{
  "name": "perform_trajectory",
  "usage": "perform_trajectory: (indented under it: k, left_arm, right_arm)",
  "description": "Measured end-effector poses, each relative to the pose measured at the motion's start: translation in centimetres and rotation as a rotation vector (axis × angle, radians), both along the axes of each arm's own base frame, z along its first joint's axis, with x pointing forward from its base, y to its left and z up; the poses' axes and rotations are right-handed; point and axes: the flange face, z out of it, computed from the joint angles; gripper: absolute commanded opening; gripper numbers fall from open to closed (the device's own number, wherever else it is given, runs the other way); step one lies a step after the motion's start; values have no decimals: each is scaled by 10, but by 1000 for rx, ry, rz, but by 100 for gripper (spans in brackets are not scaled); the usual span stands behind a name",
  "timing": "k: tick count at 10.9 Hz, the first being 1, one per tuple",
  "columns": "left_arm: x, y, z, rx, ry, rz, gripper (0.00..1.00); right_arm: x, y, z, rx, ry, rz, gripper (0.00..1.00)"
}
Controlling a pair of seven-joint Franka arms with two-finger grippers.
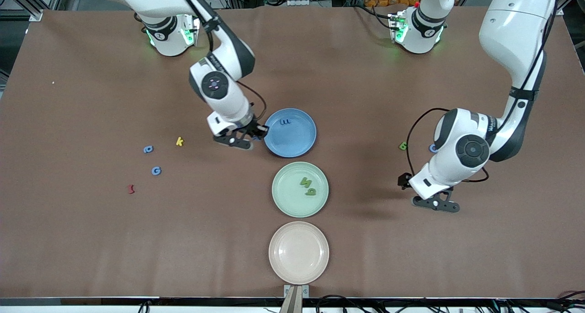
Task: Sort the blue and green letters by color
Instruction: 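Drop the X on the blue plate while the left gripper returns to letters, then grasp the green u with the left gripper while the right gripper grasps blue G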
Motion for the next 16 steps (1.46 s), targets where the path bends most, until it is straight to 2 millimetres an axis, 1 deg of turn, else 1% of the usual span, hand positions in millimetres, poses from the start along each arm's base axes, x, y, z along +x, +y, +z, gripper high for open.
perform_trajectory:
  k: [1, 2, 3, 4, 5, 6, 7, 8, 9, 10, 11, 12, 13, 14, 15, 16]
  left_arm:
    - [0, 18, -7, -4, -19, -10, 100]
    - [1, 40, -14, -10, -38, -36, 100]
    - [1, 64, -21, -12, -45, -52, 98]
    - [2, 79, -28, -17, -56, -59, 98]
    - [3, 83, -35, -23, -65, -71, 97]
    - [3, 79, -40, -29, -71, -85, 96]
    - [3, 75, -45, -34, -76, -107, 94]
    - [4, 72, -49, -37, -81, -130, 94]
    - [5, 73, -55, -40, -85, -148, 94]
    - [7, 73, -62, -44, -84, -157, 94]
    - [9, 73, -68, -48, -82, -162, 90]
    - [10, 73, -74, -51, -78, -161, 87]
    - [11, 73, -78, -54, -76, -160, 87]
    - [11, 73, -81, -55, -73, -159, 86]
    - [11, 73, -83, -56, -71, -159, 86]
    - [11, 73, -85, -56, -68, -159, 86]
  right_arm:
    - [-10, 20, -4, 2, 4, 23, 18]
    - [-18, 36, -9, 5, 7, 47, 26]
    - [-25, 51, -13, 7, 10, 69, 87]
    - [-32, 66, -15, 12, 13, 66, 100]
    - [-39, 81, -15, 17, 18, 33, 100]
    - [-43, 92, -16, 20, 25, -10, 100]
    - [-44, 95, -17, 16, 35, -38, 100]
    - [-41, 89, -18, -7, 55, -59, 100]
    - [-31, 78, -19, -29, 75, -81, 100]
    - [-18, 61, -17, -56, 102, -112, 100]
    - [0, 38, -13, -82, 132, -149, 100]
    - [20, 10, -8, -95, 151, -195, 100]
    - [39, -19, -4, -99, 161, -231, 100]
    - [58, -52, 0, -106, 168, -247, 100]
    - [72, -84, 1, -108, 167, -242, 100]
    - [84, -120, 3, -106, 166, -227, 100]
